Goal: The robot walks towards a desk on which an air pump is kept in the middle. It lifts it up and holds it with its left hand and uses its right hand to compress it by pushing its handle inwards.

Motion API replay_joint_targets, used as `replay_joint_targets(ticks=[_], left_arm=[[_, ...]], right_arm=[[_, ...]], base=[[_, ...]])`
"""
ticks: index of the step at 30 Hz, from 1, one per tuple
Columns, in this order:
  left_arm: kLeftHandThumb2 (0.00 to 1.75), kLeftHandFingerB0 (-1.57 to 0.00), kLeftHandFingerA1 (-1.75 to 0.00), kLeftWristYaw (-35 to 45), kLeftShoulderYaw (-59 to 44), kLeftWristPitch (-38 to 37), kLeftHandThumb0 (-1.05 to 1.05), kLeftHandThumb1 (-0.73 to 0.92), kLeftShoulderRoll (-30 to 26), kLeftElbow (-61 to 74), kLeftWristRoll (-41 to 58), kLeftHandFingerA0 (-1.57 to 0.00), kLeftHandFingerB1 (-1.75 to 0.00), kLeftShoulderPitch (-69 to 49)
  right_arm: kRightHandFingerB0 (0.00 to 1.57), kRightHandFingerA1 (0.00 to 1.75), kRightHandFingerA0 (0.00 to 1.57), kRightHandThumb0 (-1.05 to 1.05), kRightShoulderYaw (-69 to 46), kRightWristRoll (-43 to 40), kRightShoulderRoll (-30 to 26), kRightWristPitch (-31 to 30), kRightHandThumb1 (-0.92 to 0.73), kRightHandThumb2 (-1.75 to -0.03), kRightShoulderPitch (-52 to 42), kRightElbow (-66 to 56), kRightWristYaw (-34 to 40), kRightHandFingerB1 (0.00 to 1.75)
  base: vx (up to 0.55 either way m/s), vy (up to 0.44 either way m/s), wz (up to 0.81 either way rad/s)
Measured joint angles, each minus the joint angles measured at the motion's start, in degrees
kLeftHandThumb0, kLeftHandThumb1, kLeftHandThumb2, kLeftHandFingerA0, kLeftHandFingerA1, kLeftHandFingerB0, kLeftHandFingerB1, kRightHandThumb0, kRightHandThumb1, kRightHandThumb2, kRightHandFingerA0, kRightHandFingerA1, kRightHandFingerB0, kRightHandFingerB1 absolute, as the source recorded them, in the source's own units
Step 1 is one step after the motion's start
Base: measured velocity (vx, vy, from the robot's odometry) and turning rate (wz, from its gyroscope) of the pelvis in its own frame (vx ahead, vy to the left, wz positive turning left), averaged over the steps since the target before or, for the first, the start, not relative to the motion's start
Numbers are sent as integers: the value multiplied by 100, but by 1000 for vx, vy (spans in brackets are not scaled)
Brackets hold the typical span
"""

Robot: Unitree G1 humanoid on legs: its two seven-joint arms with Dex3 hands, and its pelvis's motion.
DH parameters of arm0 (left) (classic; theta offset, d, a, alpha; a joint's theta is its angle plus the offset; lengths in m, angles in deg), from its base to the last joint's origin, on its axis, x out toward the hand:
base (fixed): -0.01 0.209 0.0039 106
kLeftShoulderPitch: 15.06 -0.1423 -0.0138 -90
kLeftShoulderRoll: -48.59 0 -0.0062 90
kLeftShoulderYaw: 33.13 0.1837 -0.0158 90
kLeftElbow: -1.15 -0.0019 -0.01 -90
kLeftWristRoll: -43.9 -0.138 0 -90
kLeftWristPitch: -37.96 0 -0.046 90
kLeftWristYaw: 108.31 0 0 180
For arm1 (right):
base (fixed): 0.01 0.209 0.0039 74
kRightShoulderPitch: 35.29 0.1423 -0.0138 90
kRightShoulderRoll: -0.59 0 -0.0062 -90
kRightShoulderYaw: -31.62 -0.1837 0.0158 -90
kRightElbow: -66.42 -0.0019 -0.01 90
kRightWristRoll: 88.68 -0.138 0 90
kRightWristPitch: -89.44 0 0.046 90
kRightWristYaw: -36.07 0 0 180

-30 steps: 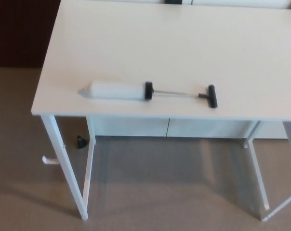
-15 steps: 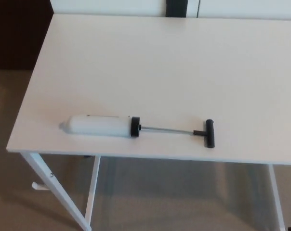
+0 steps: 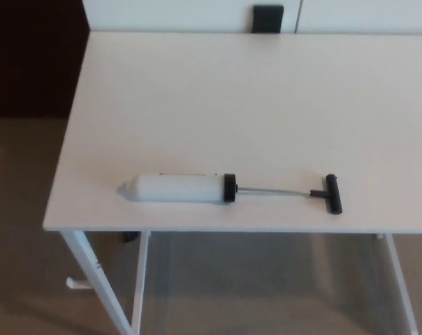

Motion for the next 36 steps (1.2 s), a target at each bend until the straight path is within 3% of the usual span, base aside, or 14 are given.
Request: replay_joint_targets(ticks=[12, 13, 26, 27, 31, 32, 33, 36], left_arm=[[66, -32, -34, 46, -66, -113, -68, 85, 80, -473, 79, -33, -34, 281], [66, -20, -32, 52, -77, -145, -62, 89, 84, -542, 84, -20, -31, 313], [63, -23, -34, 187, -194, -246, -63, 78, 115, -397, 150, -28, -32, 134], [63, -16, -32, 217, -294, -234, -61, 76, 171, -376, 237, -18, -31, 139], [63, -16, -32, 298, -564, -190, -61, 76, 275, -189, 464, -18, -31, 126], [62, -20, -30, 320, -679, -171, -62, 72, 286, -48, 547, -18, -31, 99], [95, -8, -50, 345, -802, -142, -31, 38, 289, 107, 649, -8, -49, 69], [95, -8, -50, 358, -964, -107, -31, 38, 289, 384, 763, -8, -49, 2]], right_arm=[[16, 35, 23, -72, 8, 4, -4, -45, -82, -64, 92, 40, -69, 29], [15, 35, 22, -71, 8, 3, -4, -47, -82, -64, 95, 40, -75, 29], [15, 35, 21, -71, 18, 8, -4, -84, -83, -64, 72, 38, -96, 29], [15, 35, 23, -72, 20, 9, -4, -86, -82, -64, 71, 37, -96, 29], [15, 35, 23, -72, 25, 10, -3, -87, -82, -64, 74, 37, -96, 29], [16, 35, 22, -71, 25, 10, -3, -88, -82, -64, 74, 37, -96, 30], [16, 35, 22, -69, 24, 11, -3, -88, -82, -64, 74, 37, -96, 29], [16, 35, 22, -69, 24, 10, -3, -88, -82, -64, 73, 38, -96, 29]], base=[[11, -32, 8], [87, -39, 0], [6, -3, 0], [0, 0, 0], [0, 0, 0], [0, 0, 0], [0, 0, 0], [0, 0, 0]])
